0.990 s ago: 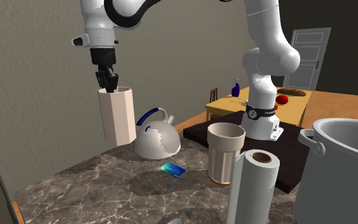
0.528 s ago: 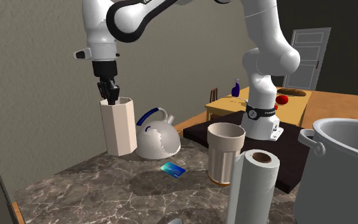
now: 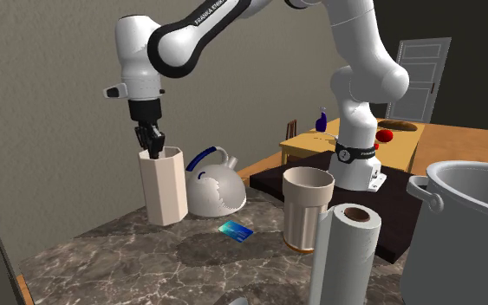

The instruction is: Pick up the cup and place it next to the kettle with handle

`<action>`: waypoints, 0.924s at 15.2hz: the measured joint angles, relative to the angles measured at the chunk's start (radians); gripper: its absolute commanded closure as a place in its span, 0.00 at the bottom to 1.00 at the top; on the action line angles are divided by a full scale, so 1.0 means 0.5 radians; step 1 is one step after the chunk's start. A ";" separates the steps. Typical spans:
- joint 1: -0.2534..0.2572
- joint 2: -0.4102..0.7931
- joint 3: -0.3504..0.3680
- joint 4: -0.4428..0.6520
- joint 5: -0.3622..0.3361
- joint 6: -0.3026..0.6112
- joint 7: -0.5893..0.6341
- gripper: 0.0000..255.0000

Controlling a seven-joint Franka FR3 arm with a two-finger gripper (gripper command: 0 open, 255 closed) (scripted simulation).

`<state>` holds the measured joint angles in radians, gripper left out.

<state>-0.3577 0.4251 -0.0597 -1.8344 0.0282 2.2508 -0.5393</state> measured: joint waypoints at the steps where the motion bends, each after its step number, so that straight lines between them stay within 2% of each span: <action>1: 0.000 0.005 0.000 -0.004 0.000 0.008 0.000 1.00; 6: 0.000 0.011 0.000 -0.006 0.001 0.017 0.000 1.00; 7: 0.000 0.011 0.001 -0.006 0.001 0.017 0.000 0.00; 14: -0.001 -0.014 -0.001 -0.002 -0.001 -0.010 -0.001 0.00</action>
<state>-0.3580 0.4182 -0.0602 -1.8352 0.0277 2.2461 -0.5397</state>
